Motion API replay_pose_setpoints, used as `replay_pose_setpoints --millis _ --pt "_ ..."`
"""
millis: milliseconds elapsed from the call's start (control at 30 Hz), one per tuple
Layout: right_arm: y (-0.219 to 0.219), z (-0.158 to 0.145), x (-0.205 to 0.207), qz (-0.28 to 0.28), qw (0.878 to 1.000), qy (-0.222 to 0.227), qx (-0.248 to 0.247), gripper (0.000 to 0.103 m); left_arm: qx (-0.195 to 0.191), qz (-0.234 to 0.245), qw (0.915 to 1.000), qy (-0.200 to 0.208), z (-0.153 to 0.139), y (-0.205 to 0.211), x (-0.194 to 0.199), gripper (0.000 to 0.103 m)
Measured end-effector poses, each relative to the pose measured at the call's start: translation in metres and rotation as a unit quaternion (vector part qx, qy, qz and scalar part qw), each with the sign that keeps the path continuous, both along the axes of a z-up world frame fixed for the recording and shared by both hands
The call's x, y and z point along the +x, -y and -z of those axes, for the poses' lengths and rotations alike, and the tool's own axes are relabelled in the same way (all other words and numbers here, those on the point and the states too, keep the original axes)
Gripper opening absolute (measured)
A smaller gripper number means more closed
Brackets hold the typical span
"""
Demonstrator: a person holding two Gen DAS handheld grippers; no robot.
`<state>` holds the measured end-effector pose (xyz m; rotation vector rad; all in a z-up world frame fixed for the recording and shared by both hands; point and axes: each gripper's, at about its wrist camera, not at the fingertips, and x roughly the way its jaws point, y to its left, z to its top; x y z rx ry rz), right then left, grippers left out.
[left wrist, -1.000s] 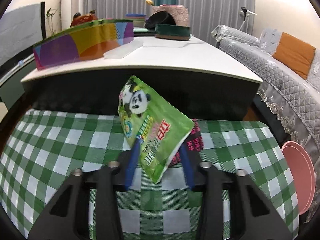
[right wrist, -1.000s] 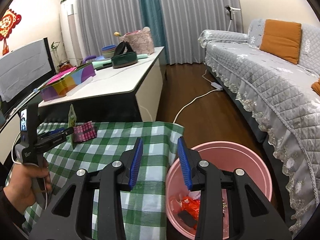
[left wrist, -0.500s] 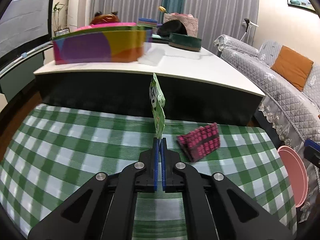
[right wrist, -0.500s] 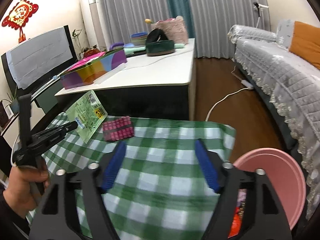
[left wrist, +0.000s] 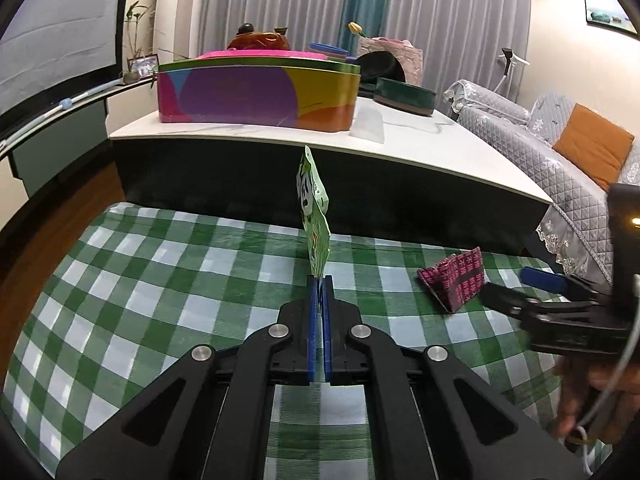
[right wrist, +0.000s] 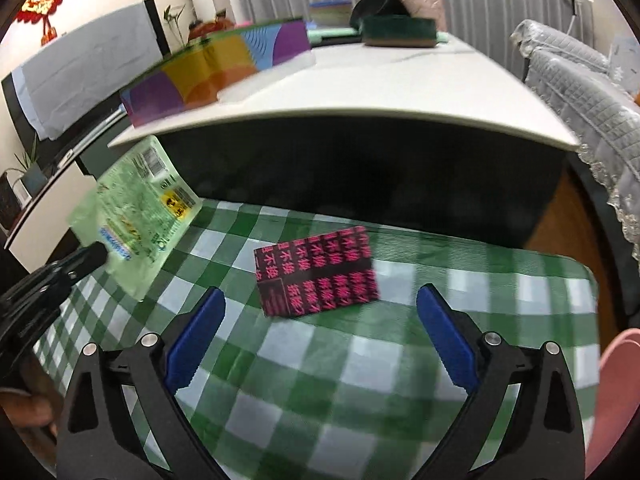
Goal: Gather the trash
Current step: 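Grasp the pink-black printed box with the right gripper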
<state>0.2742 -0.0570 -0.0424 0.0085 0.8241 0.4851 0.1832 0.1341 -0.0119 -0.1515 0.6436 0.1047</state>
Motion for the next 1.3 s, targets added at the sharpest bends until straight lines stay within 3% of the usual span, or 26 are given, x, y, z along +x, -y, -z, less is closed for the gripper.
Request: replay_pose_setpoints --millis 400,467,500,633,867,1300 --pt "-0.03 0.025 0.02 -0.013 0.999 -0.022 -0.048 0.095 -0.008 -0.001 0.9999 -0.007 0.007 -0.003 -0.001 0.002" --pt "-0.032 0.028 0.022 -0.012 0.998 -0.027 -0.05 0.089 -0.009 -0.001 0.9999 -0.007 0.008 -0.004 -0.002 0.002" --pt "-0.032 0.029 0.022 -0.01 0.998 -0.029 -0.05 0.08 -0.01 -0.001 0.9999 -0.007 0.007 -0.004 -0.002 0.002" --pt "-0.024 0.024 0.018 -0.005 0.999 -0.023 -0.042 0.077 -0.014 0.001 0.9999 -0.003 0.004 -0.001 -0.003 0.002" --pt "-0.001 0.0 -0.006 0.011 1.0 0.002 -0.026 0.077 -0.025 0.005 0.9997 0.001 -0.002 0.002 -0.009 0.002" --pt "0.053 -0.057 -0.075 0.032 0.998 0.049 -0.019 0.077 0.005 0.043 0.9987 0.025 -0.033 0.035 -0.044 0.002"
